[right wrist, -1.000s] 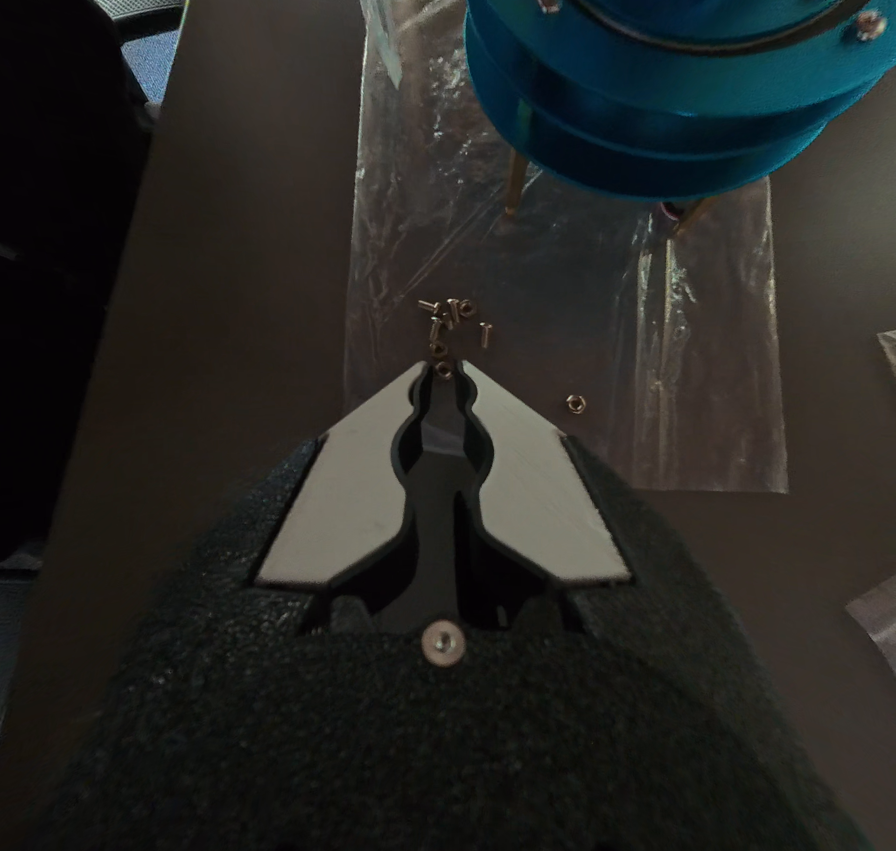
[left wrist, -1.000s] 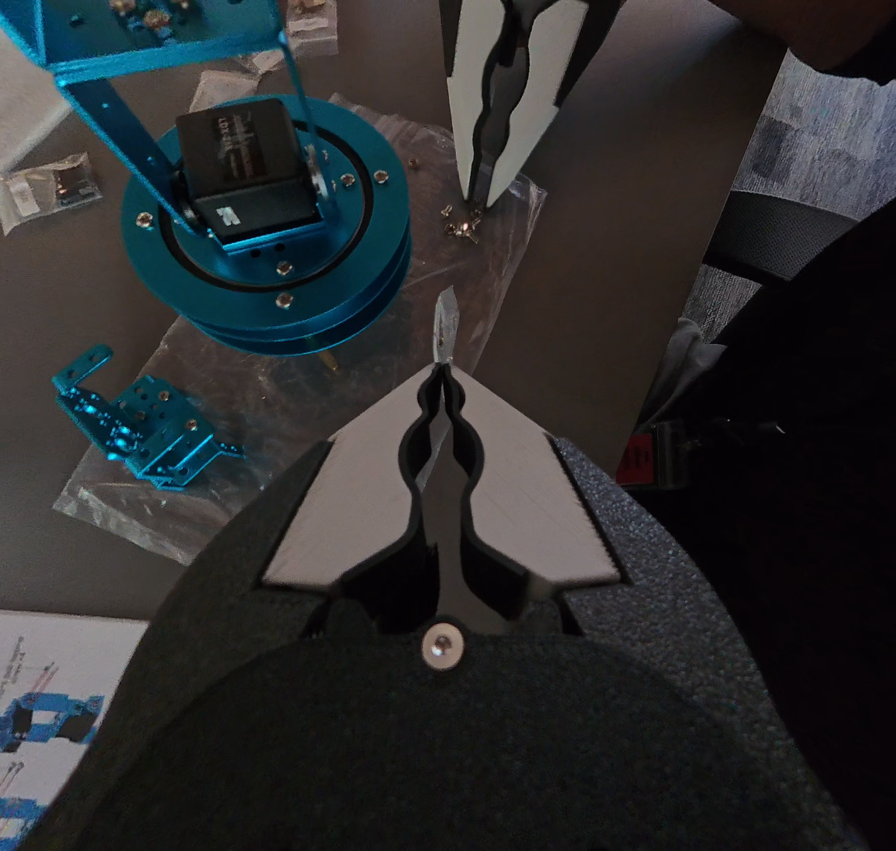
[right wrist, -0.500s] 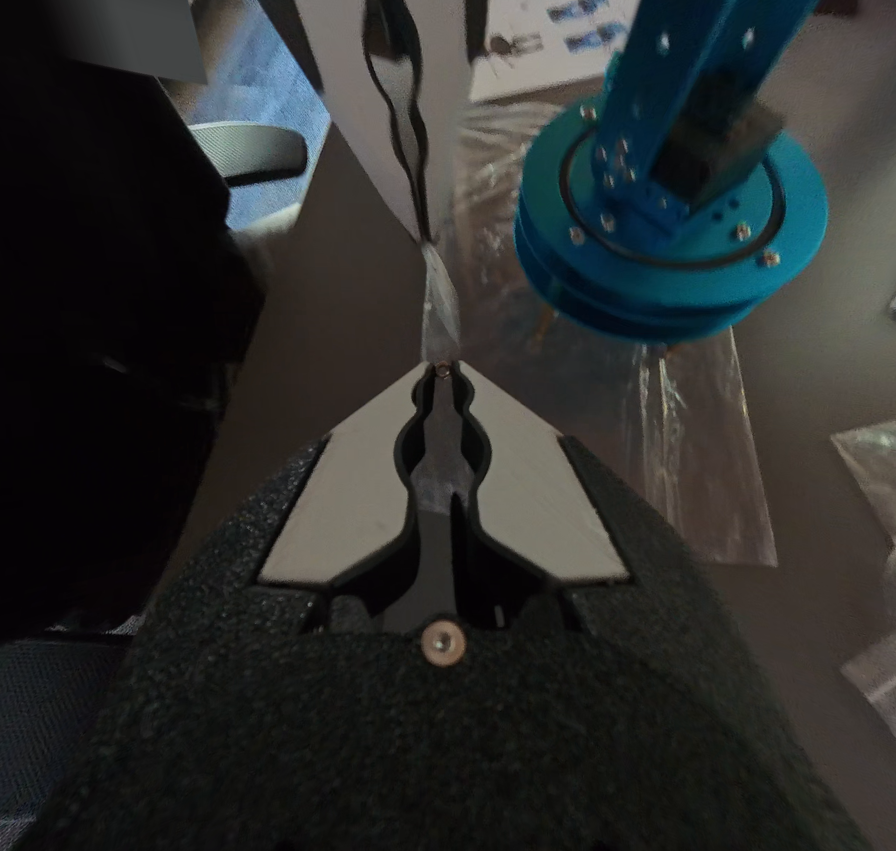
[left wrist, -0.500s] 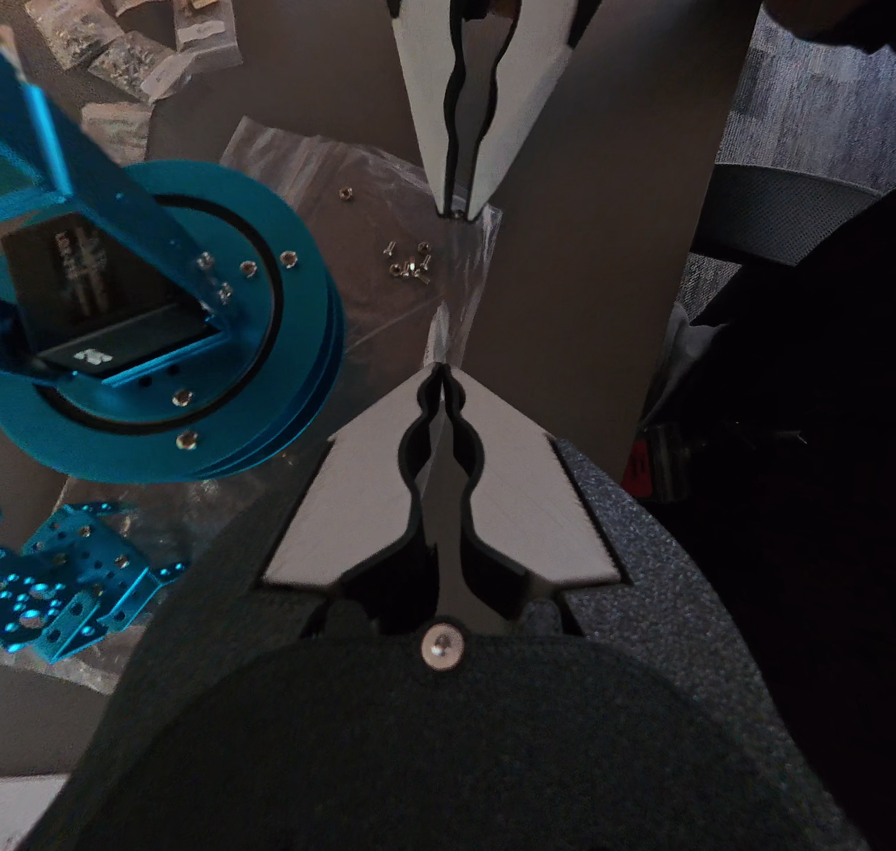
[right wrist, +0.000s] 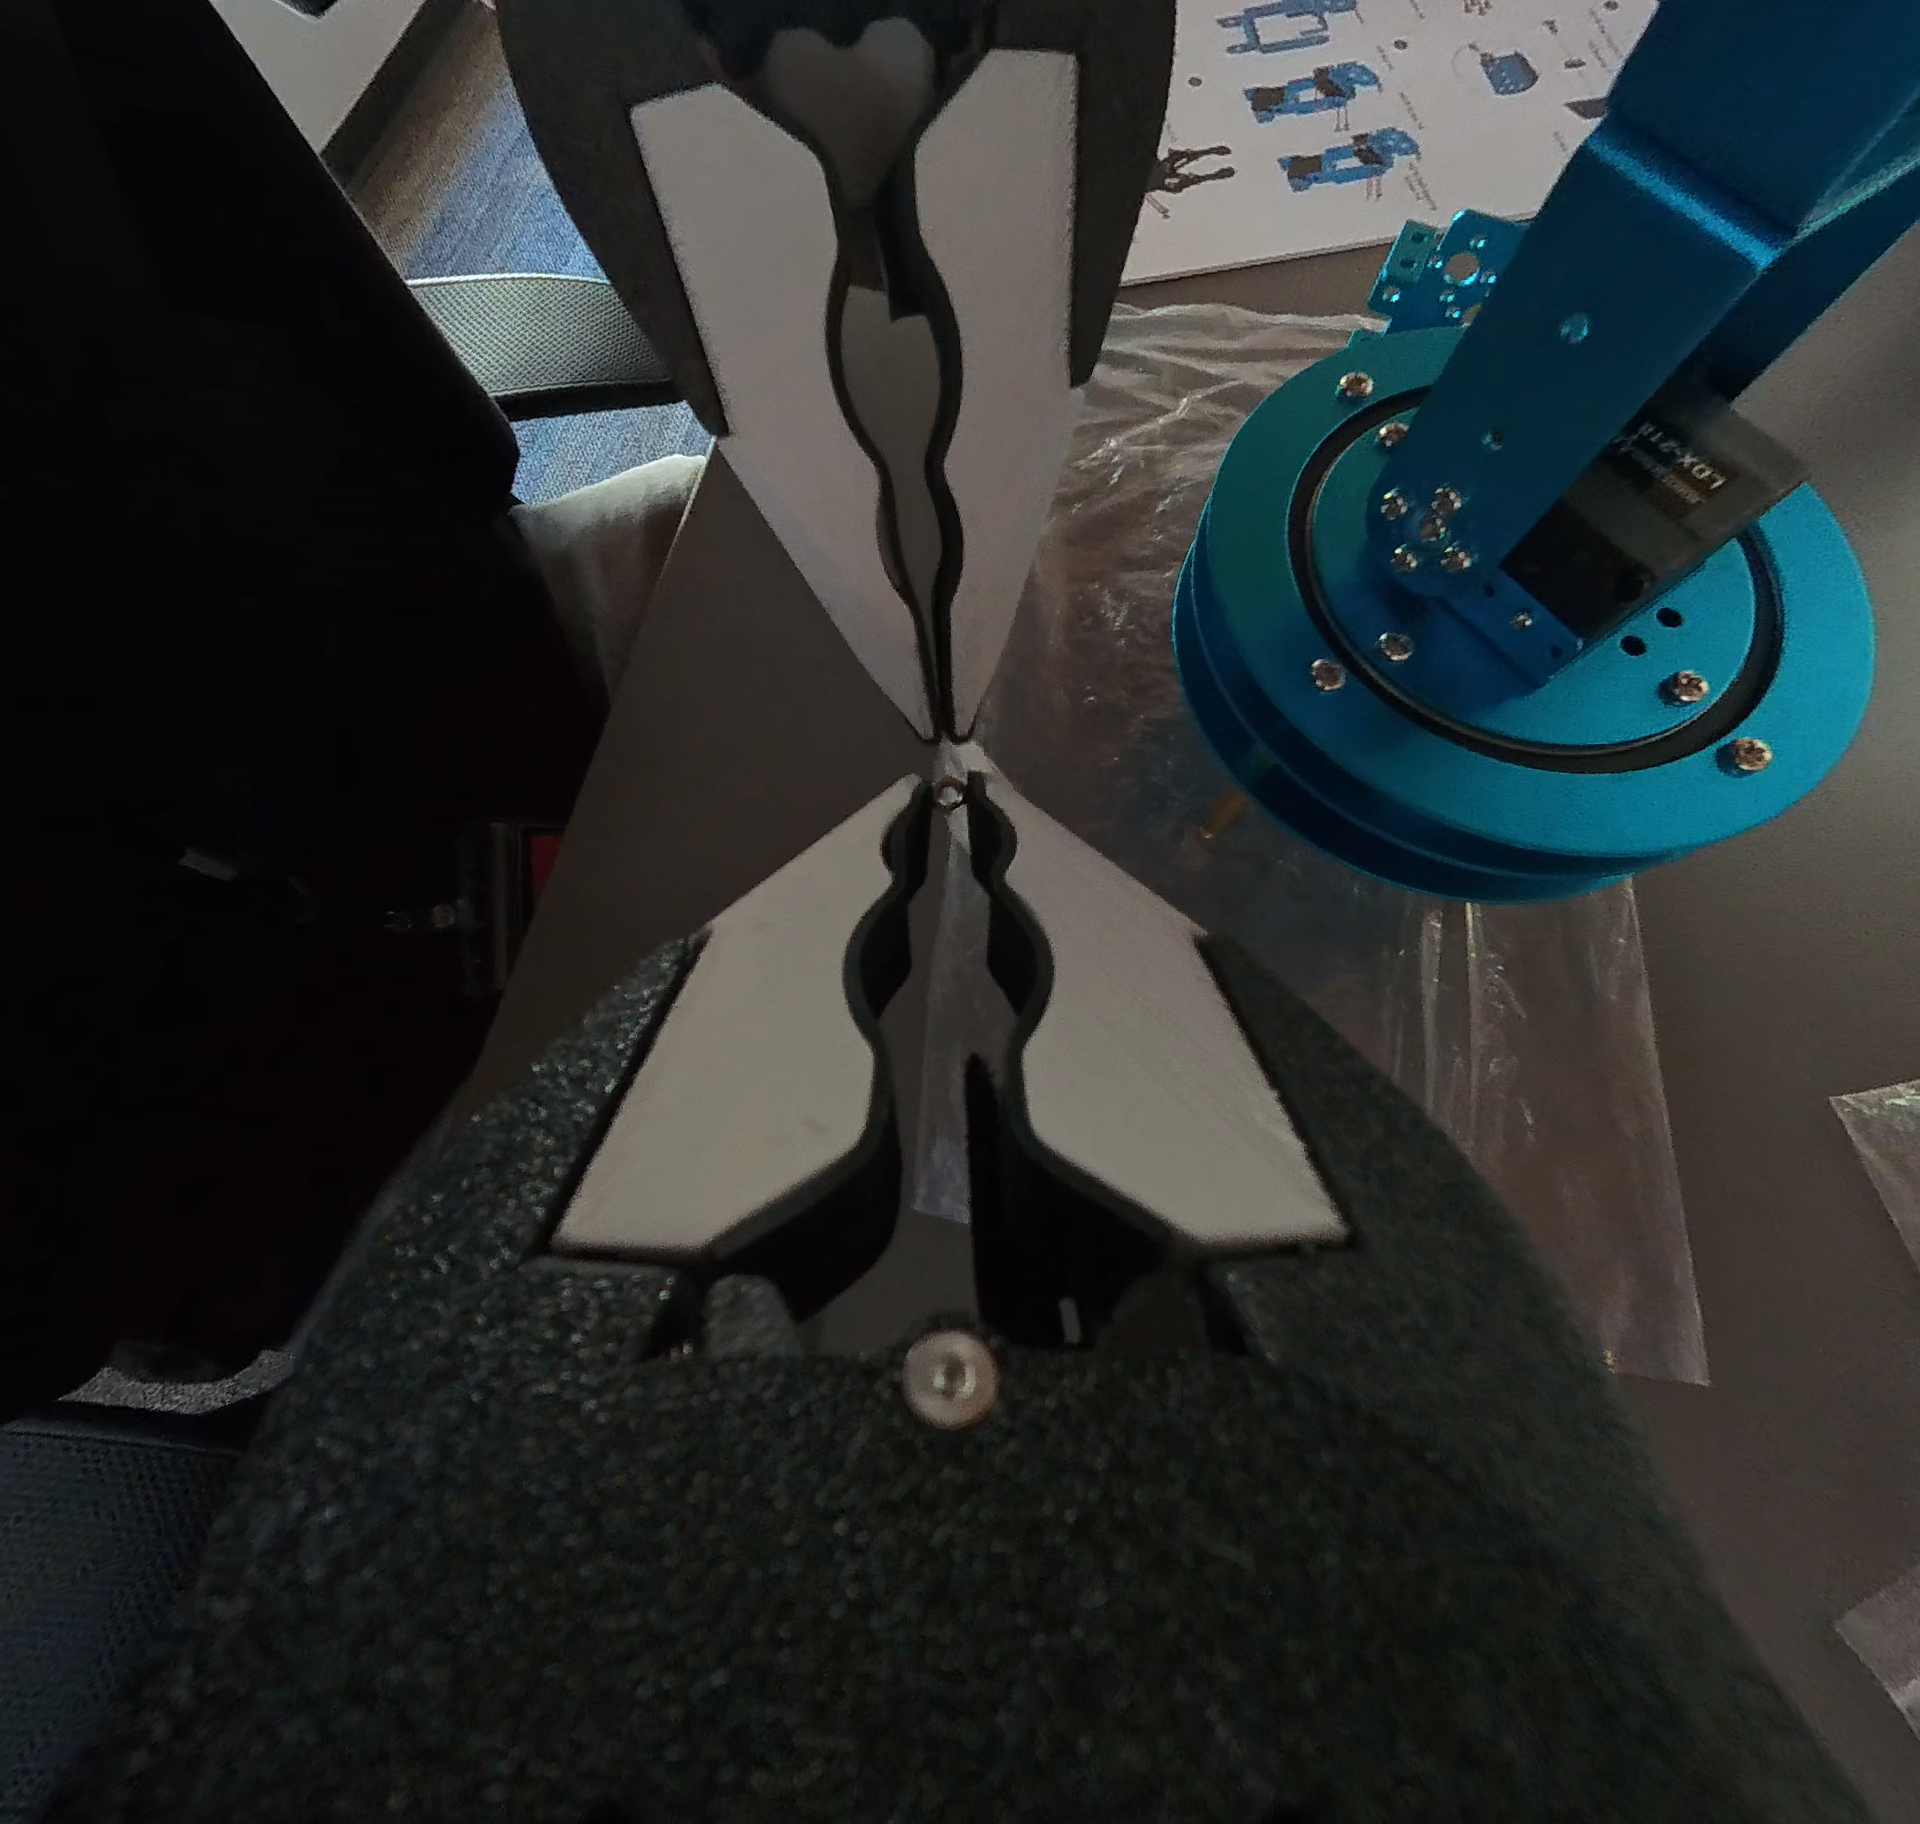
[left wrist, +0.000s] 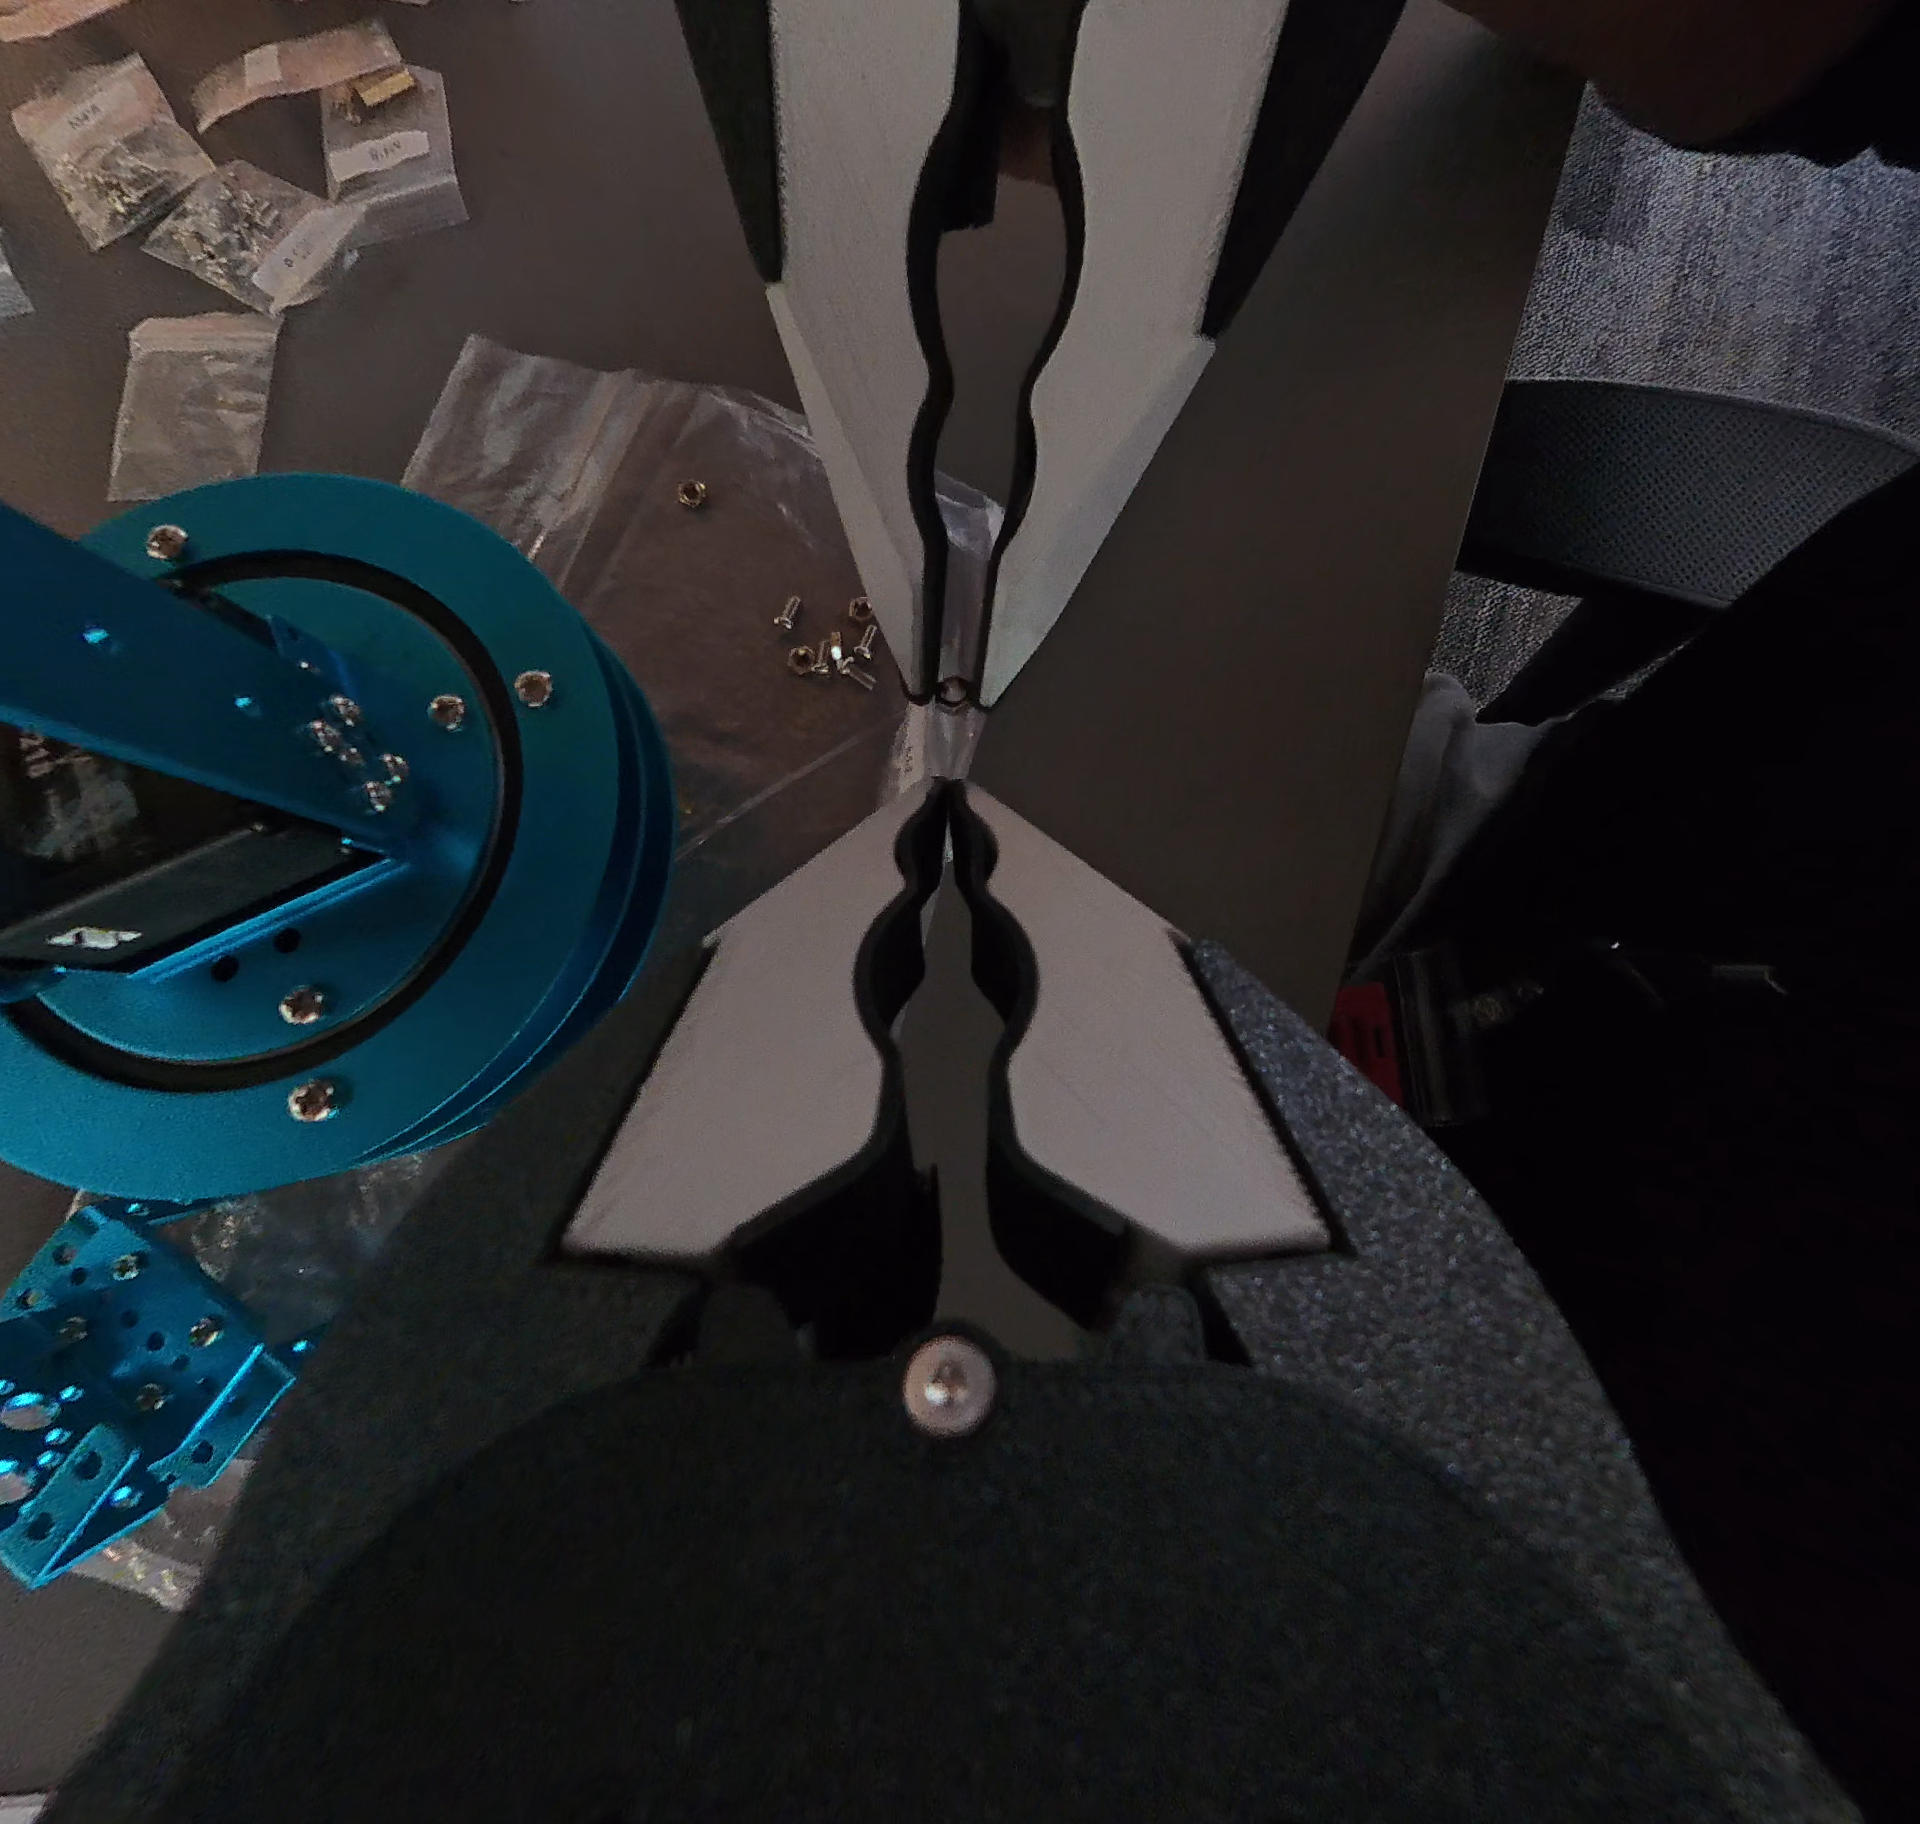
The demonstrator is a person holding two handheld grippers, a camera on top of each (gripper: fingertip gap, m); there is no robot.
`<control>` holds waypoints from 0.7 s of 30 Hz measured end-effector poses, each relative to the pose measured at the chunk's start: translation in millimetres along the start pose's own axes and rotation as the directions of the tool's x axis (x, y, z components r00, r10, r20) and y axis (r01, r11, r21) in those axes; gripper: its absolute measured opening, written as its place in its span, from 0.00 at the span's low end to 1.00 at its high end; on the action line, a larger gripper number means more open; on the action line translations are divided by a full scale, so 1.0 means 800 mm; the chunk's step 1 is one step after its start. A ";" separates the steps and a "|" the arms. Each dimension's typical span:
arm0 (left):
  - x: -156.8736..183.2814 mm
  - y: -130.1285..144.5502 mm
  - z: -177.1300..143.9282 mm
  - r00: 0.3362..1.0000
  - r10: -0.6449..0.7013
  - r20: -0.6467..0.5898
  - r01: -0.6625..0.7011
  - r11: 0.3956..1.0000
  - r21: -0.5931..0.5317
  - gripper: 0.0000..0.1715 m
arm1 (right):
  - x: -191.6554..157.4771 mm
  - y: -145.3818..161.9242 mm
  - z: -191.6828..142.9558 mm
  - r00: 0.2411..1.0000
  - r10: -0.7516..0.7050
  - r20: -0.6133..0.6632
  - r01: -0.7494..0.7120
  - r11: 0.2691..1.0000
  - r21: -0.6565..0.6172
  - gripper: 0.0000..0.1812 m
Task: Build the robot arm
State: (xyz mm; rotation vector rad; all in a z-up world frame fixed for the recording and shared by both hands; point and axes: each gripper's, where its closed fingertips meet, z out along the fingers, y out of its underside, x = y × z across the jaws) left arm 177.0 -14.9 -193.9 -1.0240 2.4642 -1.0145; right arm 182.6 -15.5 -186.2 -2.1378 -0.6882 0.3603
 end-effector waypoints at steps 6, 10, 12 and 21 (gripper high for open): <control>-0.001 -0.004 0.001 1.000 -0.007 0.000 0.007 1.000 0.004 0.00 | 0.003 0.003 0.001 1.000 0.008 -0.006 -0.008 1.000 -0.017 0.03; 0.000 -0.006 0.004 1.000 -0.015 -0.010 0.015 1.000 0.013 0.00 | 0.006 0.006 0.002 0.999 -0.005 -0.033 0.004 0.999 -0.037 0.03; 0.000 -0.007 0.005 1.000 -0.017 -0.008 0.017 1.000 0.013 0.00 | 0.003 0.007 0.003 1.000 -0.014 -0.027 0.013 0.999 -0.046 0.03; -0.001 -0.008 0.008 1.000 -0.018 -0.006 0.018 1.000 0.016 0.00 | 0.002 0.014 0.003 1.000 0.000 -0.016 0.000 0.999 -0.054 0.03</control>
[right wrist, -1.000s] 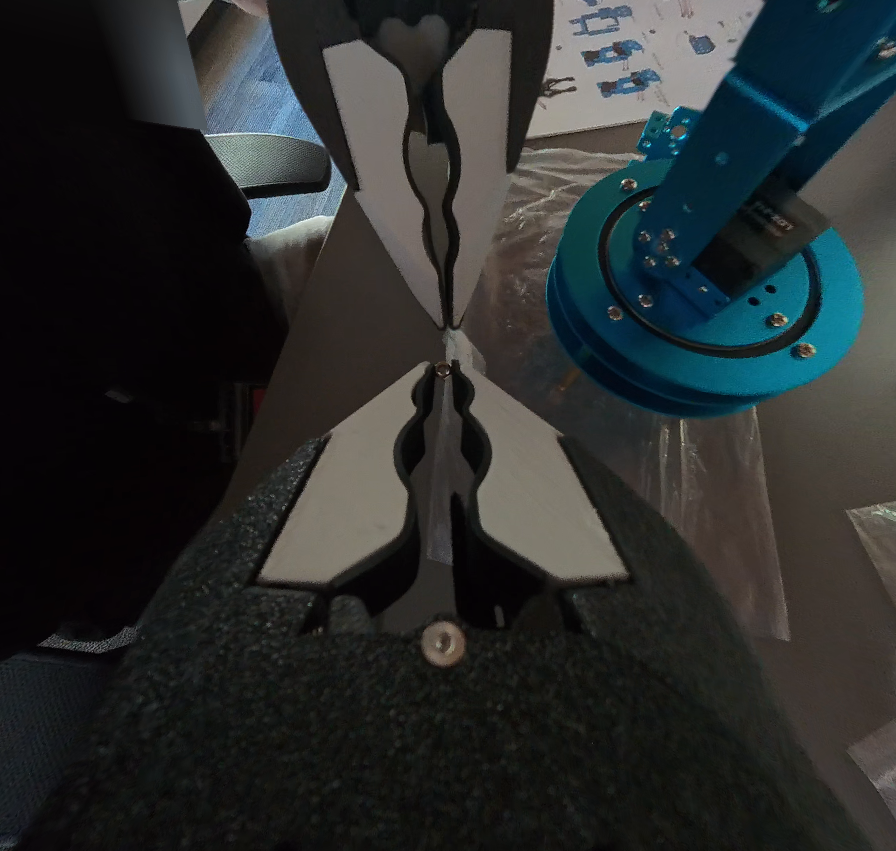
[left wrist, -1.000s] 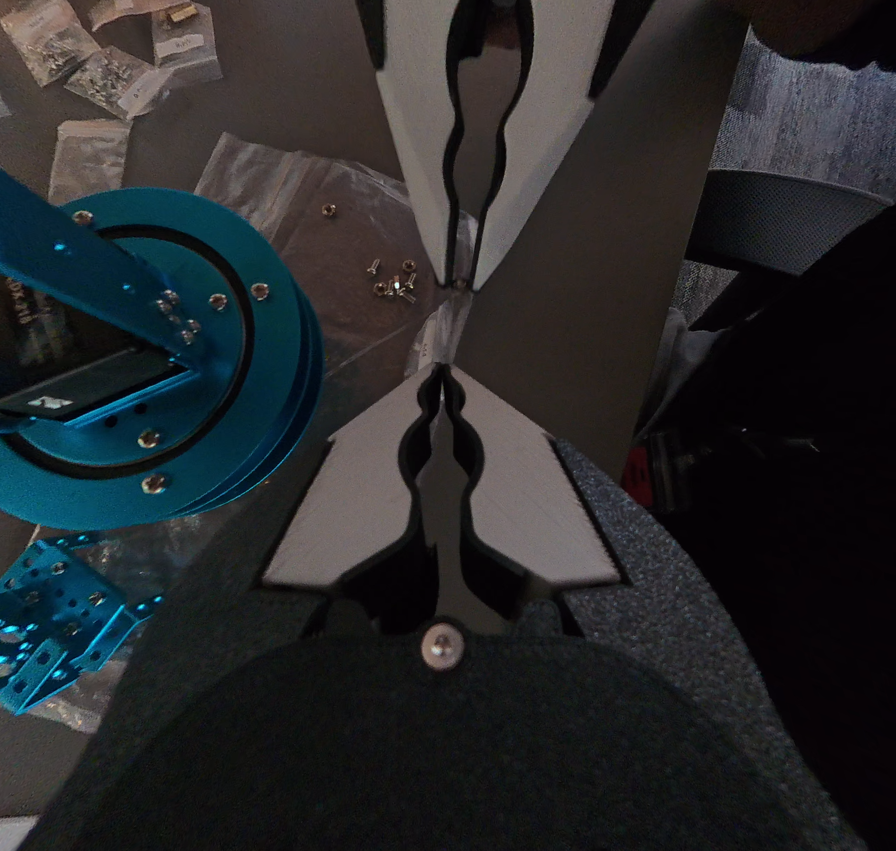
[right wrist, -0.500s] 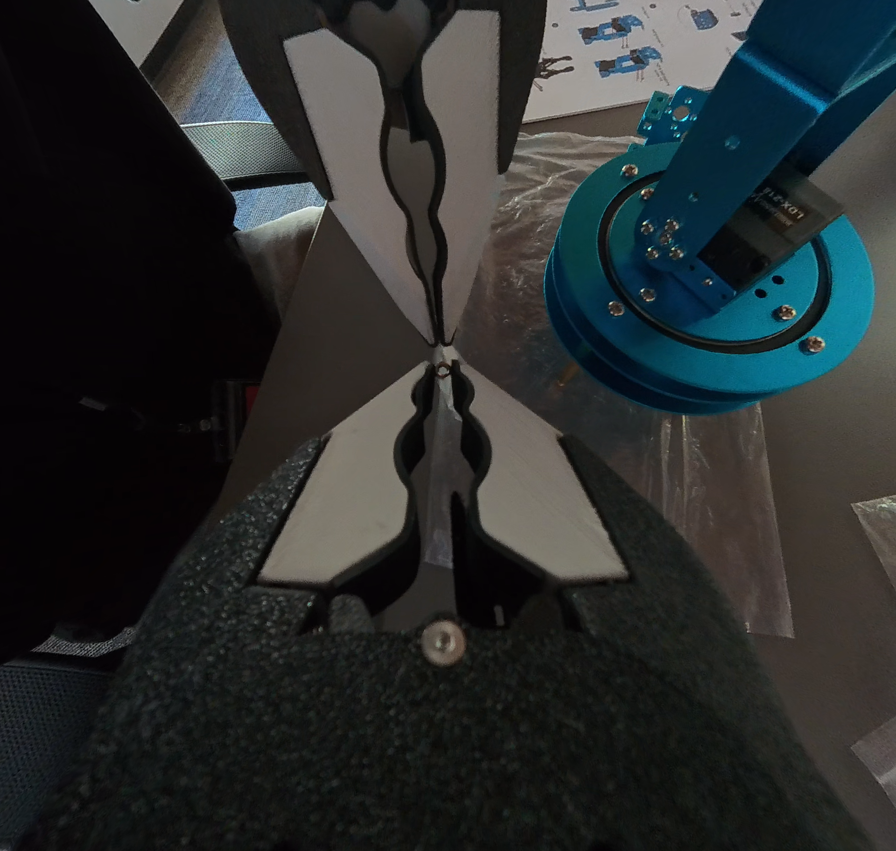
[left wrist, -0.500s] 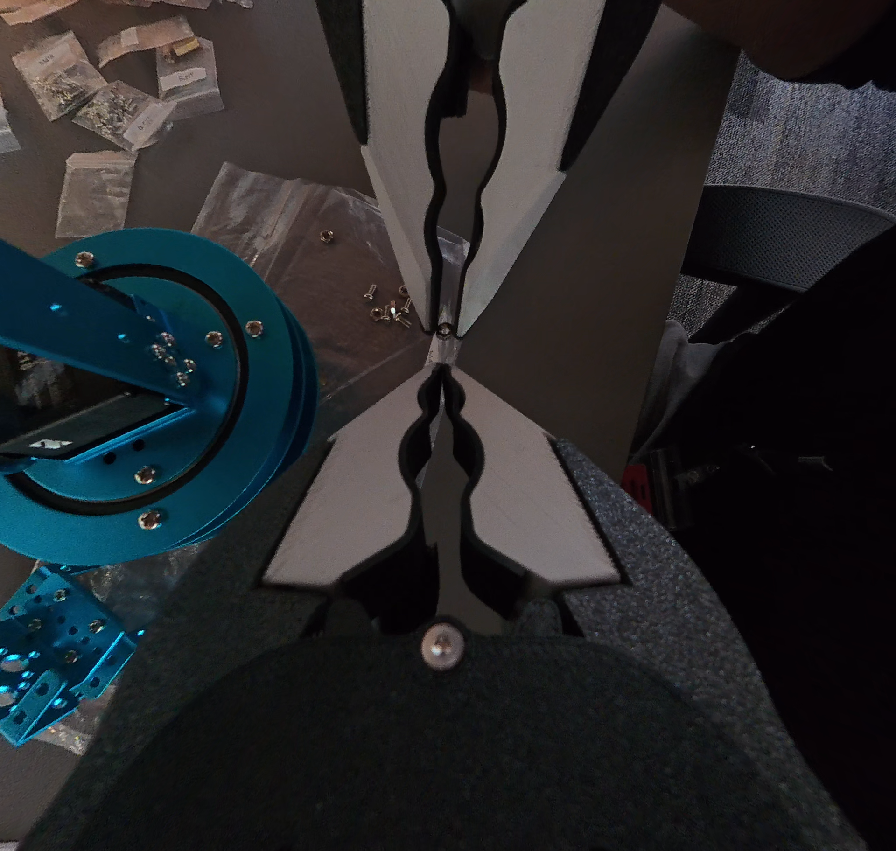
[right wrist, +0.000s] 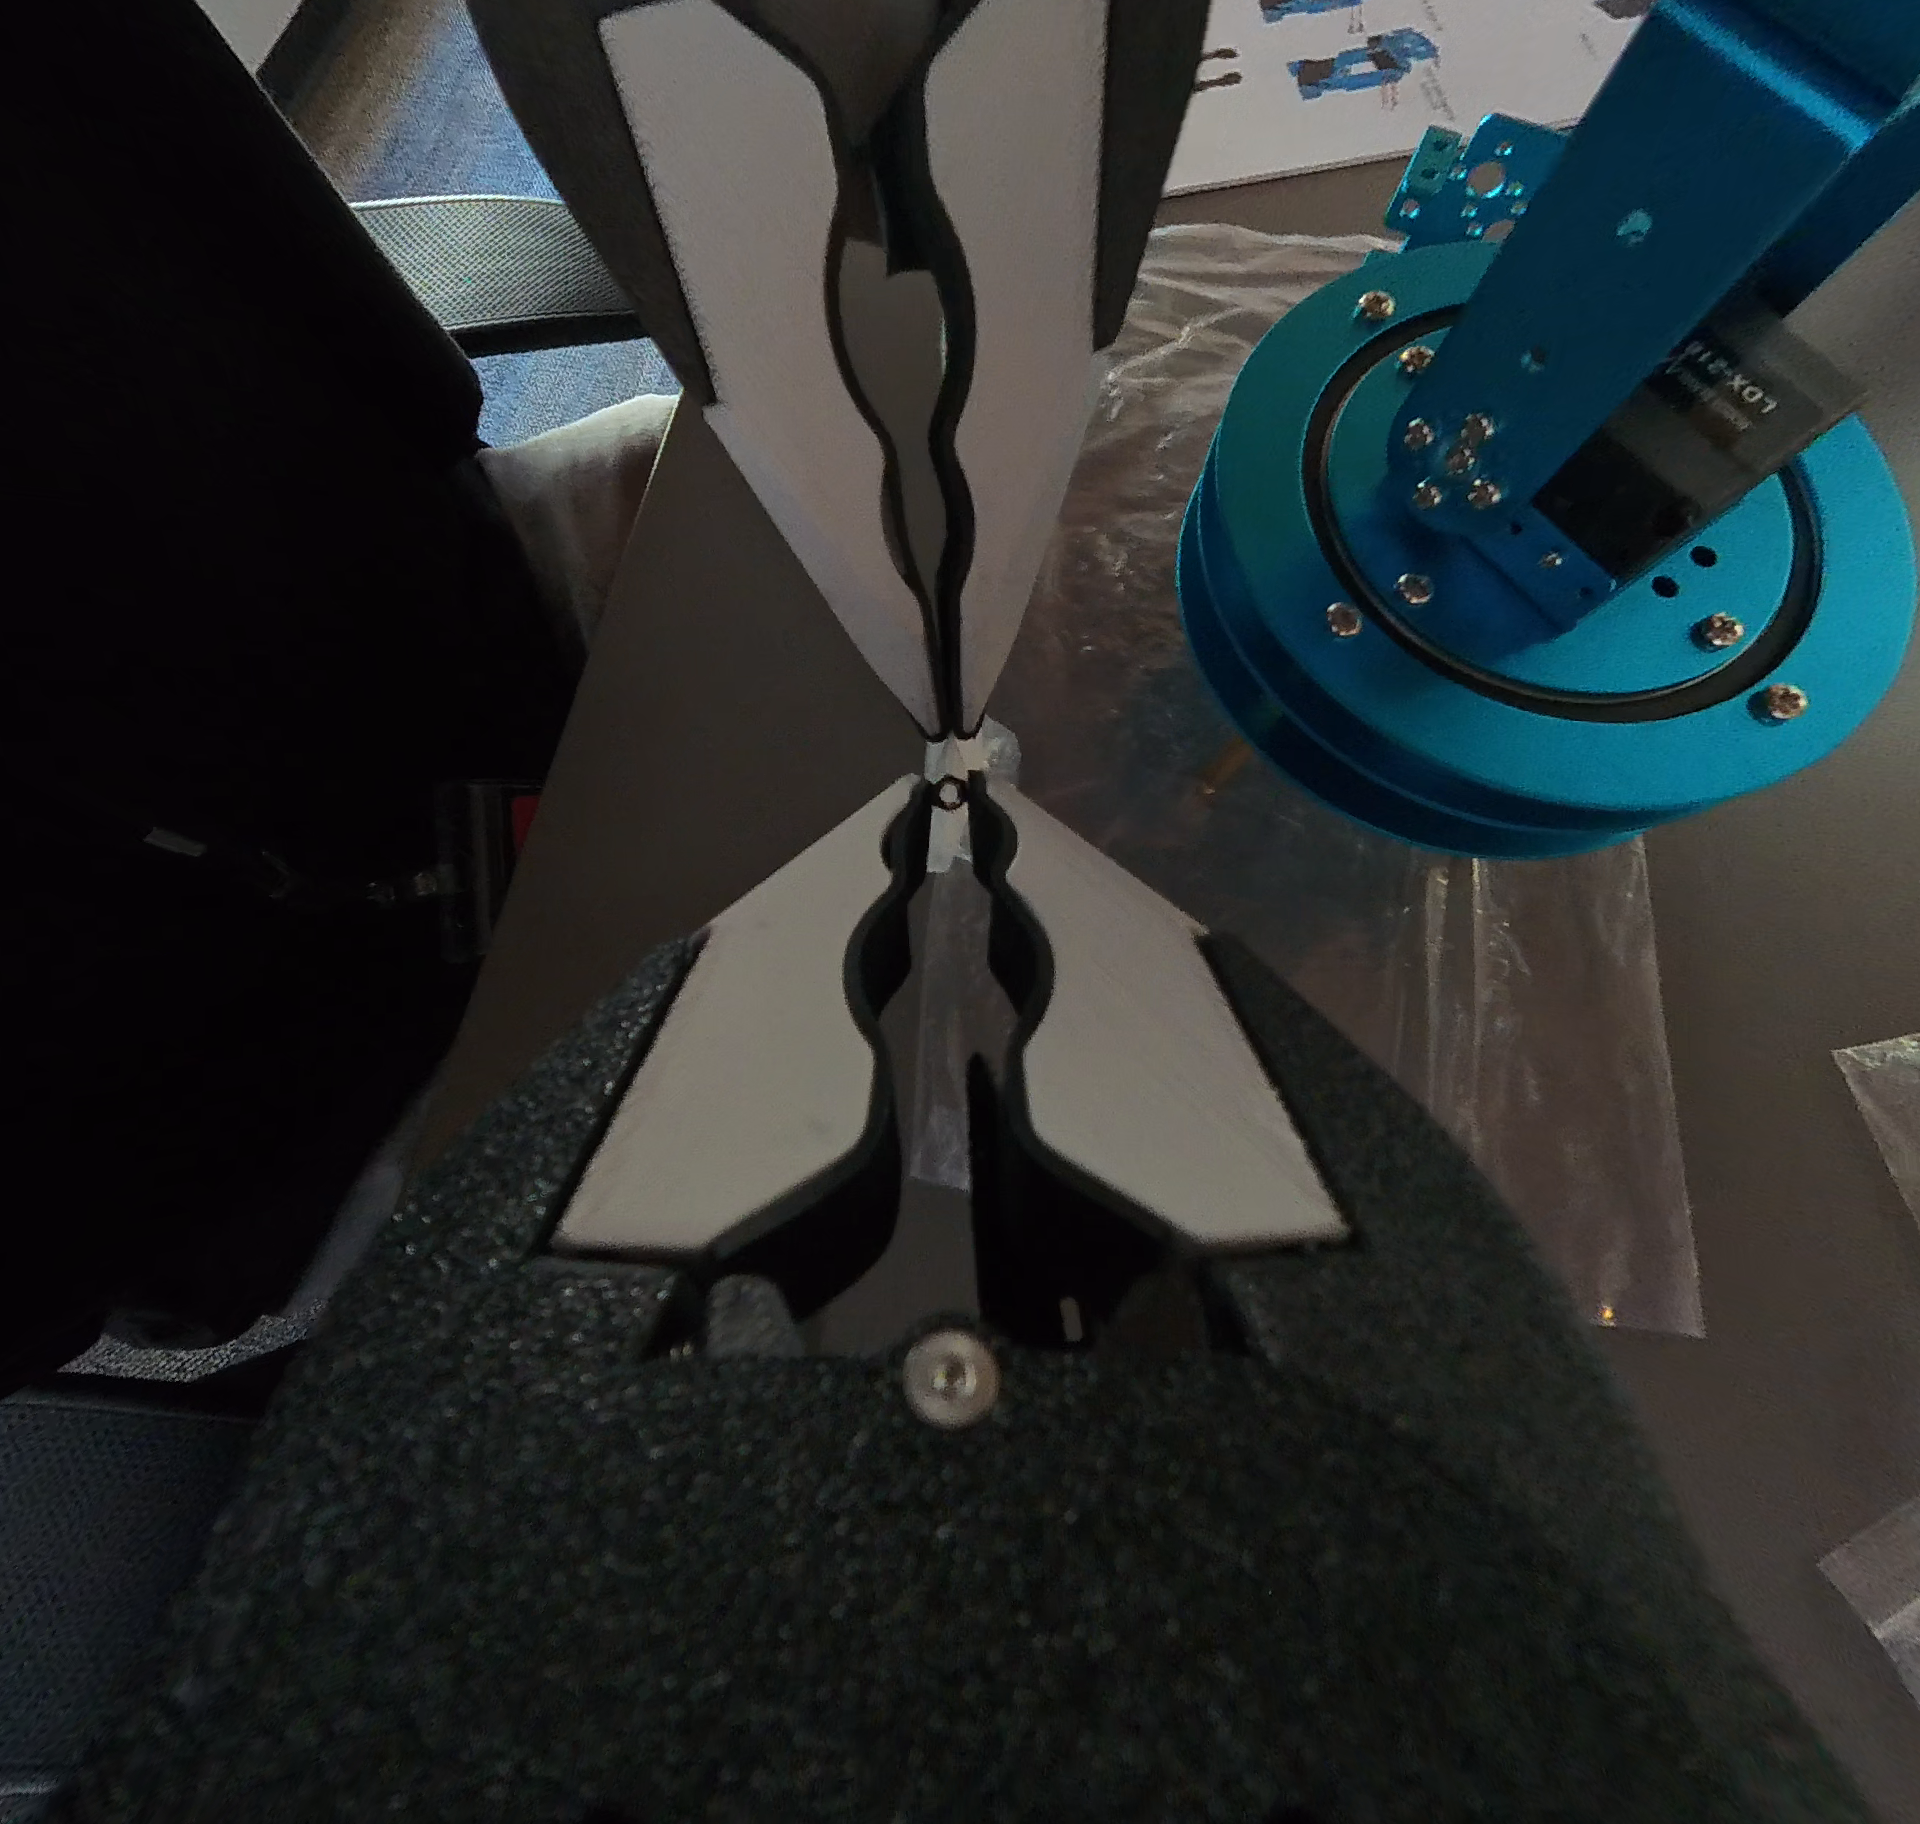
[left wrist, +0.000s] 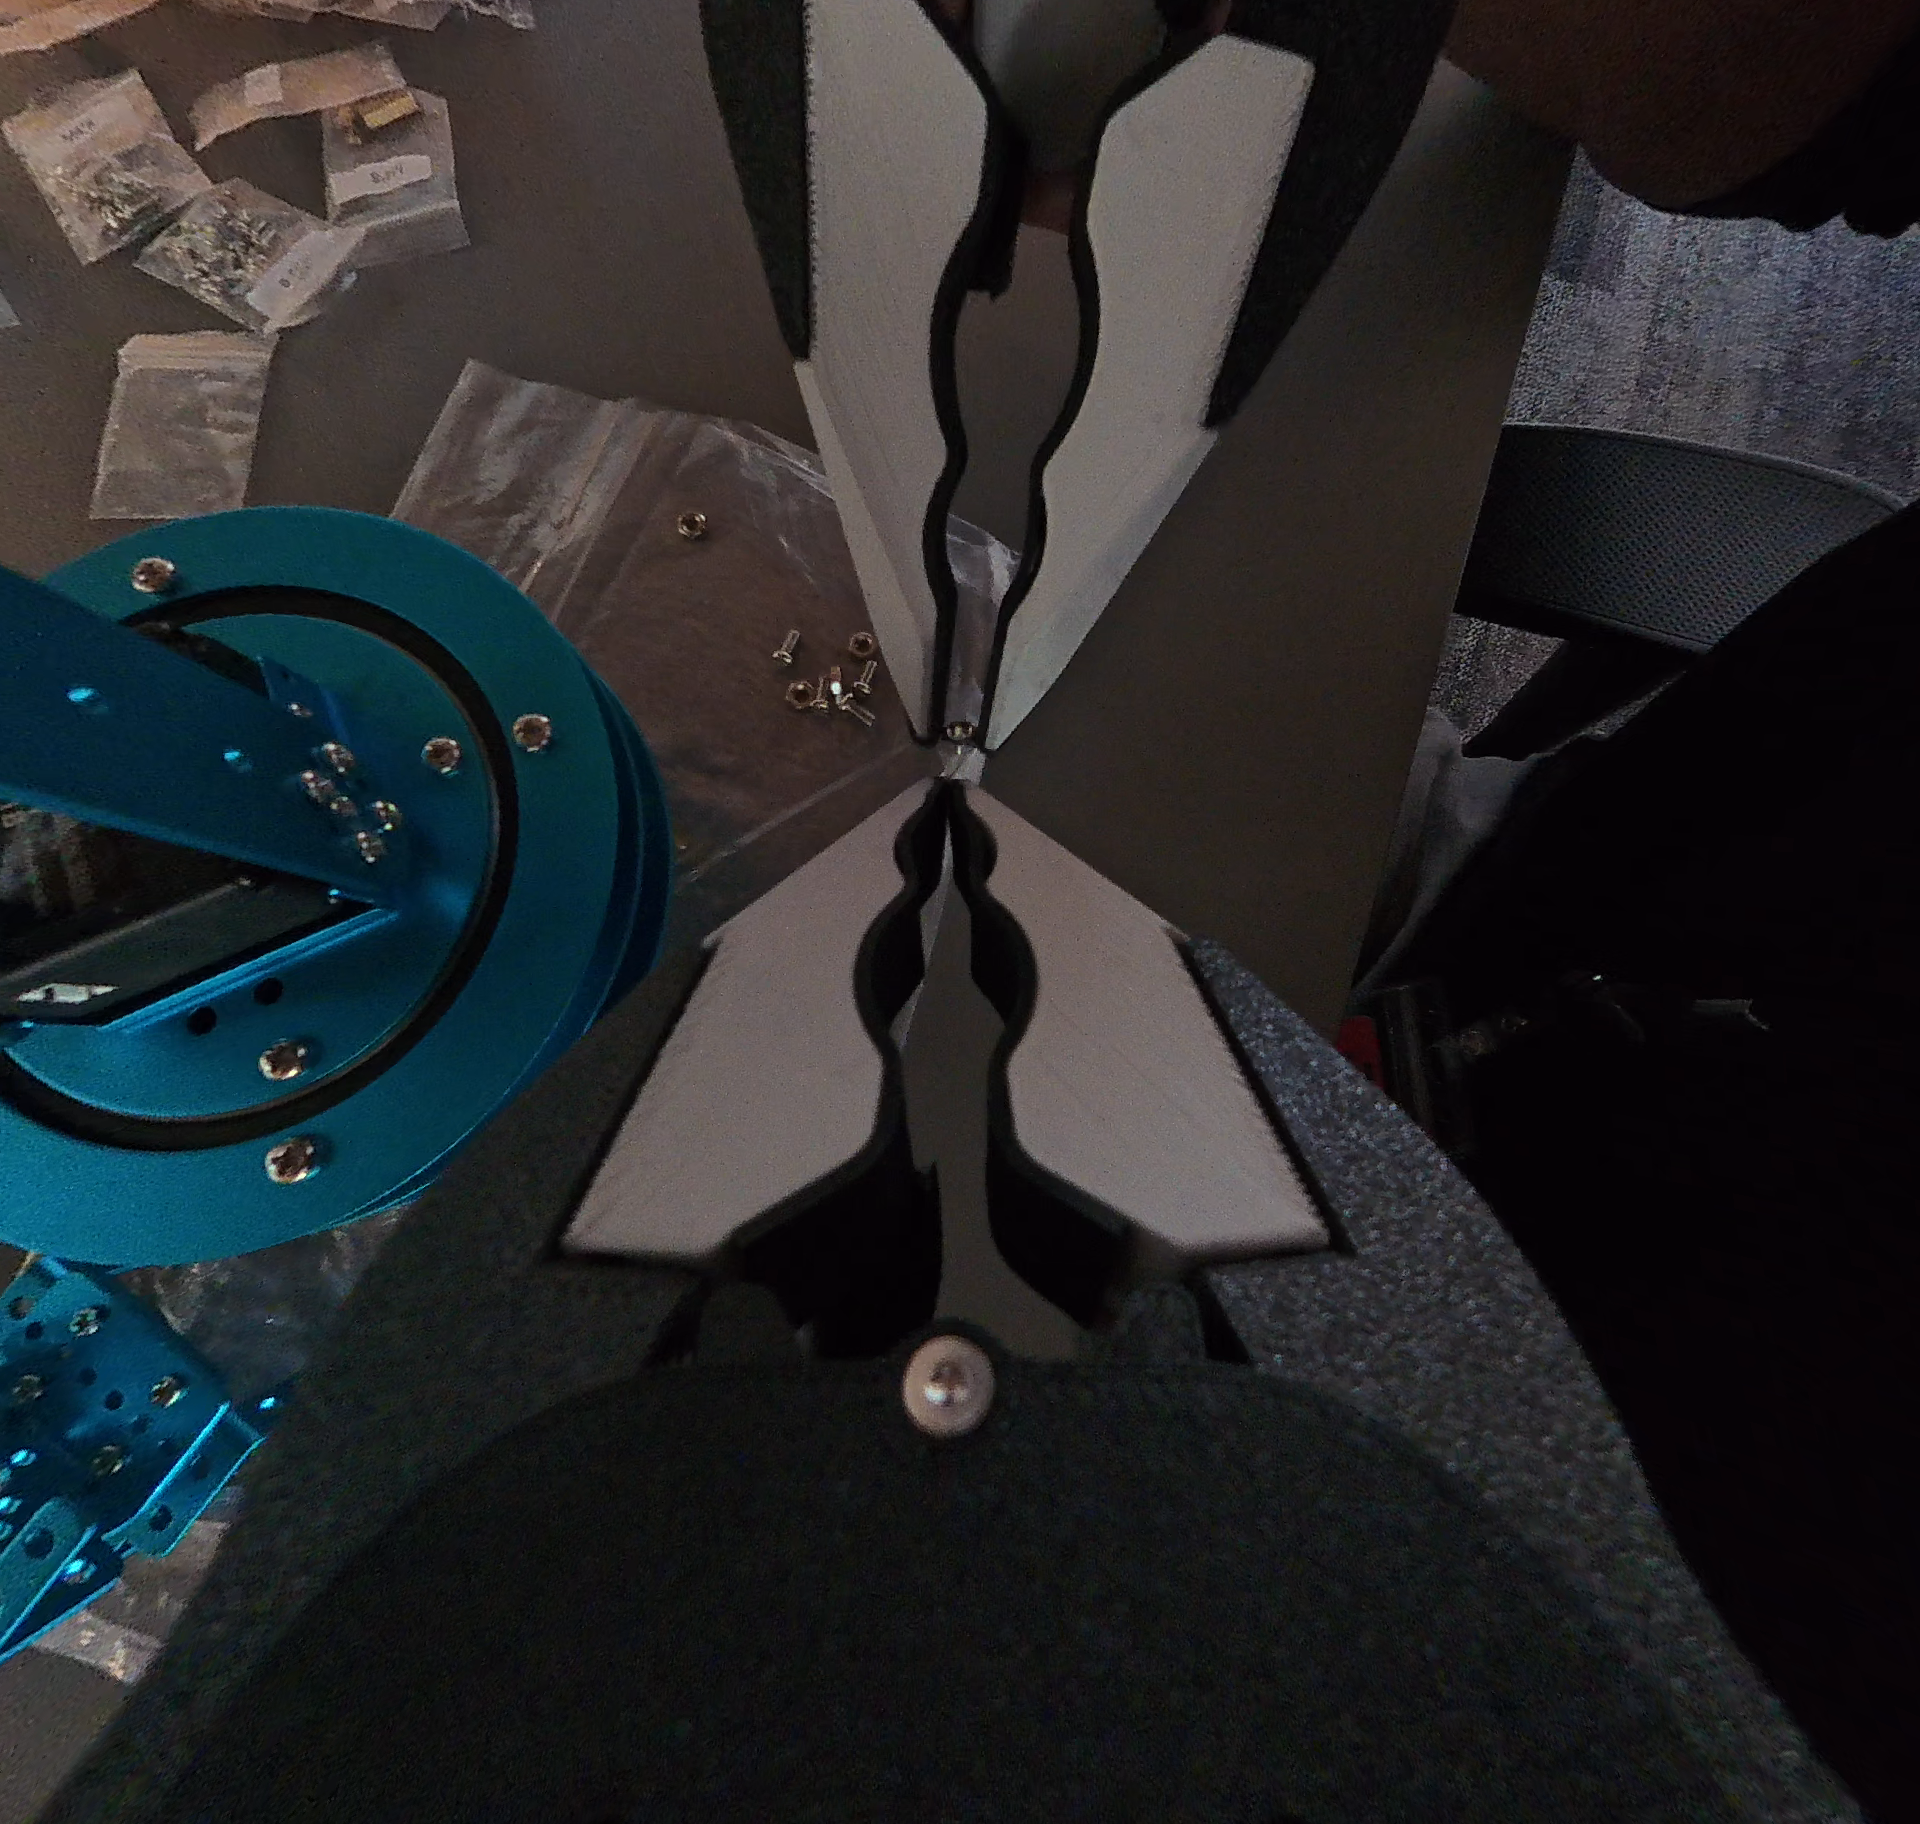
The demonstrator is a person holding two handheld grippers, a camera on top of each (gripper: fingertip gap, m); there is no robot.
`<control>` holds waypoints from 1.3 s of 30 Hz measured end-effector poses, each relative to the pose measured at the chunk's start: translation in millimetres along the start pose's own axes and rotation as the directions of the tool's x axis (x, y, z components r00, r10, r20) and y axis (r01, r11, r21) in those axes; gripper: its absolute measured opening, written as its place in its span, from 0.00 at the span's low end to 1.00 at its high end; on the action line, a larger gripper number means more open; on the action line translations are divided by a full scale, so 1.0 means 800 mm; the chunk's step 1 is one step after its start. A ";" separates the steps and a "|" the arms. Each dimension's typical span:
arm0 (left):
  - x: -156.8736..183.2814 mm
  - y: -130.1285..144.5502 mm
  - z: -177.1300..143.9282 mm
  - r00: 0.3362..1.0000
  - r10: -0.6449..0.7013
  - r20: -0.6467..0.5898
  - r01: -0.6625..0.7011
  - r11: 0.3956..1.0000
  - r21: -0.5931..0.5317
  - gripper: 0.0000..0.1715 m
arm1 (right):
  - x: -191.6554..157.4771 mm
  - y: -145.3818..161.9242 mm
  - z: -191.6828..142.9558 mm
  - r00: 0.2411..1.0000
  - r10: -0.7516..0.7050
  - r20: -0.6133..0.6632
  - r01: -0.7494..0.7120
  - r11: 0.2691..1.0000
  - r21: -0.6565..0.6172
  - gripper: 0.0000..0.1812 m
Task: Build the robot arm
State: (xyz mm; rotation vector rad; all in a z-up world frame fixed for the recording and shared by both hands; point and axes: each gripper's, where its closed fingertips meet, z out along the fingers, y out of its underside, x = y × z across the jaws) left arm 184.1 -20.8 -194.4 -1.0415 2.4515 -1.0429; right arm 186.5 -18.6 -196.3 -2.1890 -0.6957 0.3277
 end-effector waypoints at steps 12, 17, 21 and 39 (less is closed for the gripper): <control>0.000 -0.006 -0.005 1.000 0.004 0.002 -0.004 0.999 0.038 0.00 | 0.004 -0.004 -0.008 1.000 0.018 -0.003 -0.017 0.999 0.038 0.04; -0.002 -0.006 -0.006 1.000 -0.010 -0.002 0.010 0.999 0.052 0.00 | 0.005 -0.005 -0.010 1.000 0.021 -0.005 -0.021 0.999 0.048 0.04; -0.003 -0.005 -0.007 1.000 -0.022 -0.005 0.022 0.998 0.057 0.00 | 0.004 -0.008 -0.012 1.000 0.026 0.008 -0.027 0.998 0.060 0.05; -0.008 -0.008 -0.017 0.994 -0.101 -0.042 0.106 0.987 0.121 0.00 | 0.010 0.002 -0.010 0.999 0.000 -0.032 0.001 0.999 0.046 0.00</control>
